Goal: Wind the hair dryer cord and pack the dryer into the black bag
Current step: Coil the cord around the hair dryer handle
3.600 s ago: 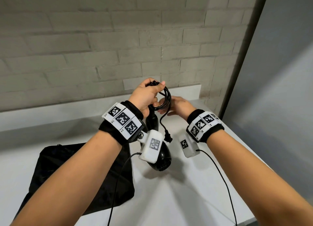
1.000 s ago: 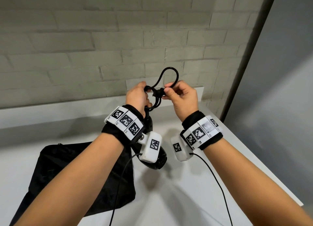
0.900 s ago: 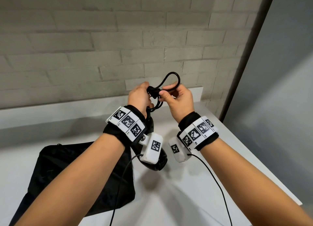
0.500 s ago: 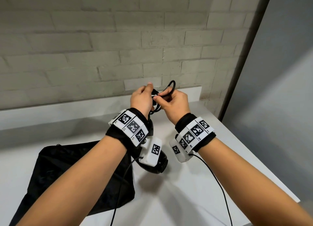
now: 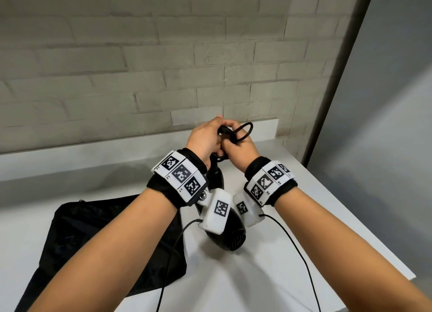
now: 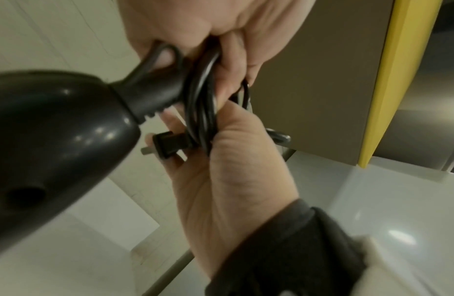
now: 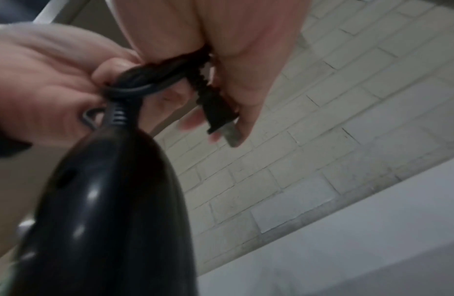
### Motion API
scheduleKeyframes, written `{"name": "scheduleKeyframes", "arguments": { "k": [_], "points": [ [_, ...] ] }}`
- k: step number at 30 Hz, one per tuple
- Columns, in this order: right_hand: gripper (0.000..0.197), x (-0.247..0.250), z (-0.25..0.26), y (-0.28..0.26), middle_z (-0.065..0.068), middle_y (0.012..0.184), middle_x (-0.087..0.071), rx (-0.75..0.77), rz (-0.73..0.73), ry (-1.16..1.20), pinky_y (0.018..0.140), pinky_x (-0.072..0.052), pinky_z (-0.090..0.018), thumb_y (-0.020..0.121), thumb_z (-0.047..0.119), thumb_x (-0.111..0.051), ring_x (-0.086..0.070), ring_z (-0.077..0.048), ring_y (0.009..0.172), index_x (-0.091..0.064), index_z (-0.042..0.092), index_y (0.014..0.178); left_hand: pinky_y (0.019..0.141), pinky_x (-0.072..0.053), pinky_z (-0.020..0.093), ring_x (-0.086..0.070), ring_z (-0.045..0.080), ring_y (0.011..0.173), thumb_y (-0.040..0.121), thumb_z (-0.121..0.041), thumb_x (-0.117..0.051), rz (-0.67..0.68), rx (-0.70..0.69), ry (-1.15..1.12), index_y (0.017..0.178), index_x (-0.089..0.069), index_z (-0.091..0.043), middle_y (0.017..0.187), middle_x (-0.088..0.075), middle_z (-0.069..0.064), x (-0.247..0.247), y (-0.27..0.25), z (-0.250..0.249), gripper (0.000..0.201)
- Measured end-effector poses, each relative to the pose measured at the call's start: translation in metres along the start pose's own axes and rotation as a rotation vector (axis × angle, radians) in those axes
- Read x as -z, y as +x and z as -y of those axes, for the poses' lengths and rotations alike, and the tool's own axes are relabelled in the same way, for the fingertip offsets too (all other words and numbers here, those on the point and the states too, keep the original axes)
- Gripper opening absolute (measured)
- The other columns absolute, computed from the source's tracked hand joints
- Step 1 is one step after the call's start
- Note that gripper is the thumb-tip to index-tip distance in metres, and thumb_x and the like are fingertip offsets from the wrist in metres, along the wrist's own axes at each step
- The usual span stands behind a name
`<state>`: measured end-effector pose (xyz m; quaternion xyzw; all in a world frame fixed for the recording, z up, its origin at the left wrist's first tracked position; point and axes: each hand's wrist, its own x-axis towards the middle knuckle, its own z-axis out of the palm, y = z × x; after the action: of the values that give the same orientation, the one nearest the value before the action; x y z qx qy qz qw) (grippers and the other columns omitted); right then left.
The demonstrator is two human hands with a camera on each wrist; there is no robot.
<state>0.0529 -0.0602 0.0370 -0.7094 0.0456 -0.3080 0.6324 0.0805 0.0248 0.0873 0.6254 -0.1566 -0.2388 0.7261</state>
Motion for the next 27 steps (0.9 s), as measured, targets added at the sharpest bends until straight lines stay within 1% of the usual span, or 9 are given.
{"name": "scheduleKeyframes", "arguments": {
  "k": [2,5,6,8,12,17,20,24,27],
  "points": [
    [0.029,0.004,0.001,-0.002,0.004,0.063,-0.059,-0.013,0.082,0.019,0.051,-0.047,-0.013,0.086,-0.01,-0.035,-0.055,0.003,0.047,-0.051,0.013,0.094,0.032,-0.023,0.014,-0.027,0.004,0.021,0.094,-0.031,-0.046,0.011,0.038,-0.007,0.071,-0.047,-0.016,0.029,-0.037,-0.011,0.001,0.0,-0.001,0.028],
    [0.012,0.013,-0.01,-0.005,0.004,0.07,-0.063,0.08,0.118,-0.157,0.071,-0.05,-0.031,0.08,0.024,-0.049,-0.059,-0.01,0.069,-0.059,0.016,0.081,0.034,-0.023,0.013,-0.023,0.005,0.022,0.093,-0.032,-0.048,0.018,0.086,-0.046,0.068,-0.043,-0.017,0.029,-0.034,-0.009,0.004,-0.001,-0.004,0.03],
    [0.019,0.016,-0.015,-0.007,0.001,0.071,-0.059,0.116,0.124,-0.232,0.074,-0.048,-0.033,0.077,0.036,-0.05,-0.056,-0.012,0.071,-0.057,0.019,0.078,0.034,-0.022,0.014,-0.02,0.006,0.023,0.093,-0.033,-0.048,0.013,0.094,-0.06,0.067,-0.041,-0.018,0.03,-0.029,-0.009,0.006,-0.001,-0.006,0.031],
    [0.031,0.024,-0.021,-0.013,0.005,0.069,-0.053,0.167,0.171,-0.382,0.071,-0.044,-0.025,0.077,0.047,-0.044,-0.051,-0.007,0.068,-0.052,0.018,0.081,0.035,-0.022,0.014,-0.016,0.007,0.024,0.093,-0.033,-0.048,0.003,0.103,-0.096,0.067,-0.038,-0.02,0.032,-0.023,-0.009,0.011,0.001,-0.01,0.031],
    [0.037,0.041,-0.038,-0.015,-0.014,0.074,-0.055,0.09,0.297,-0.681,0.071,-0.041,-0.035,0.086,0.037,-0.029,-0.051,-0.027,0.07,-0.052,0.007,0.084,0.034,-0.019,0.011,-0.014,0.006,0.024,0.093,-0.035,-0.048,0.016,0.116,-0.123,0.066,-0.037,-0.021,0.032,-0.021,-0.009,0.016,0.002,-0.013,0.032],
    [0.027,0.053,-0.056,-0.008,-0.011,0.072,-0.049,-0.128,0.345,-0.739,0.07,-0.038,-0.032,0.093,0.03,-0.031,-0.045,-0.024,0.07,-0.048,0.015,0.078,0.032,-0.018,0.011,-0.014,0.005,0.023,0.091,-0.037,-0.052,0.091,0.135,-0.091,0.07,-0.042,-0.018,0.032,-0.019,-0.011,0.017,-0.003,-0.009,0.031],
    [0.032,0.06,-0.06,-0.007,0.003,0.062,-0.041,-0.156,0.286,-0.711,0.061,-0.036,-0.024,0.09,0.036,-0.029,-0.041,-0.017,0.062,-0.049,0.014,0.078,0.03,-0.016,0.011,-0.013,0.004,0.022,0.092,-0.028,-0.053,0.136,0.156,-0.069,0.07,-0.041,-0.017,0.03,-0.018,-0.011,0.014,-0.008,-0.008,0.027],
    [0.021,0.057,-0.053,-0.002,0.002,0.068,-0.048,-0.253,0.373,-0.745,0.059,-0.036,-0.014,0.096,0.013,-0.036,-0.041,-0.005,0.059,-0.054,0.013,0.086,0.031,-0.014,0.012,-0.013,0.004,0.022,0.09,-0.017,-0.052,0.121,0.143,-0.066,0.068,-0.044,-0.015,0.029,-0.019,-0.011,0.01,-0.008,-0.001,0.024],
    [0.012,0.05,-0.049,-0.004,-0.003,0.077,-0.055,-0.291,0.392,-0.762,0.065,-0.038,-0.021,0.091,0.018,-0.048,-0.045,-0.007,0.06,-0.056,0.015,0.082,0.032,-0.016,0.011,-0.014,0.003,0.023,0.09,-0.015,-0.051,0.124,0.121,-0.074,0.068,-0.044,-0.014,0.03,-0.019,-0.011,0.005,-0.006,0.001,0.023]
  ]
}}
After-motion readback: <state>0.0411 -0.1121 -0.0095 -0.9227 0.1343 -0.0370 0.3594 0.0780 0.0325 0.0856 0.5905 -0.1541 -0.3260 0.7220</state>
